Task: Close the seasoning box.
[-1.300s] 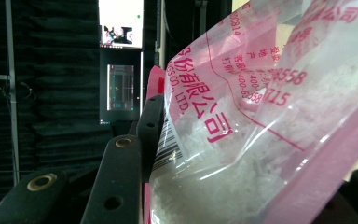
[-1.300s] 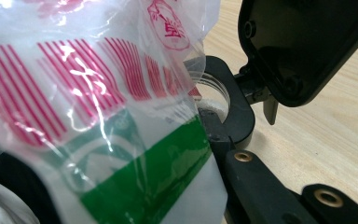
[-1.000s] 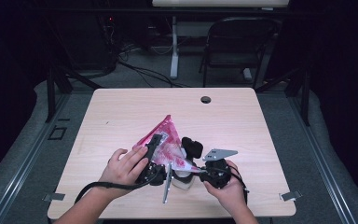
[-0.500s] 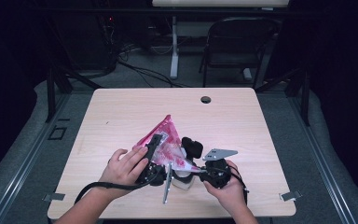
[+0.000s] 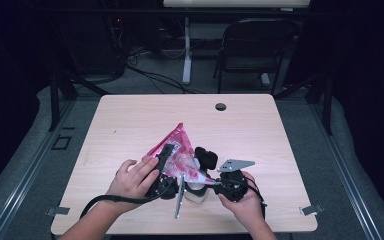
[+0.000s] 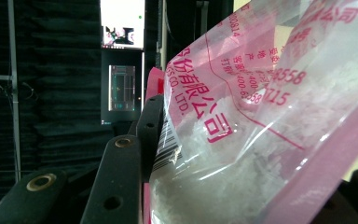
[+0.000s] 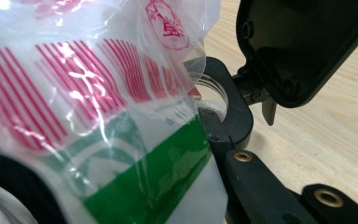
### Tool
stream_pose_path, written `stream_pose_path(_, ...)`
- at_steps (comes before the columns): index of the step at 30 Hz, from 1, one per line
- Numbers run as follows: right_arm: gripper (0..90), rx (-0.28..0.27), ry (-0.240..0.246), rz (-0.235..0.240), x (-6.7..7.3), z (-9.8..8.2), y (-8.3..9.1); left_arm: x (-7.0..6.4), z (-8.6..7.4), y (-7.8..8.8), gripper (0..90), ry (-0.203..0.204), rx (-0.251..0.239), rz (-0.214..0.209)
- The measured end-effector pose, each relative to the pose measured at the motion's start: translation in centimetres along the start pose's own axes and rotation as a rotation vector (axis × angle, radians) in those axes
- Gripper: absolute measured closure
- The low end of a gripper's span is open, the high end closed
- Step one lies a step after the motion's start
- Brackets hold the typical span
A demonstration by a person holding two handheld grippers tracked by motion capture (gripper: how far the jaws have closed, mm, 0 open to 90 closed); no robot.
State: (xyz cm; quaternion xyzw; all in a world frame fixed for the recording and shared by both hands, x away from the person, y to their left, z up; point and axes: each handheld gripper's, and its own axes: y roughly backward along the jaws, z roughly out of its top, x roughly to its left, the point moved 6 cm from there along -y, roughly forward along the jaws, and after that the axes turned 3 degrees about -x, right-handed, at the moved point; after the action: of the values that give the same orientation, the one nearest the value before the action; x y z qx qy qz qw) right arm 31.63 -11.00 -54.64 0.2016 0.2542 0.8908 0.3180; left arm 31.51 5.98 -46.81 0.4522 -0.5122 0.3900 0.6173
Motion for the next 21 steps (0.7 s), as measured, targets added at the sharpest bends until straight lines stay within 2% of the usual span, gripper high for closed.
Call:
stream_pose_path(1,90.0,0.001,-0.001,0.0,0.0,0.0,0.0,0.02,-0.01,0.07,63.8,-0.002,0.01,-0.006)
stream_pose_path(10,90.0,-0.001,-0.002,0.0,-0.01,0.01,-0.02,0.08,0.14,0.01,63.9,-0.001,-0.005,0.009)
stream_pose_path(21,90.0,-0.001,-0.004,0.001,-0.01,0.02,-0.02,0.17,0.22,0.05,63.9,-0.005,-0.003,0.006)
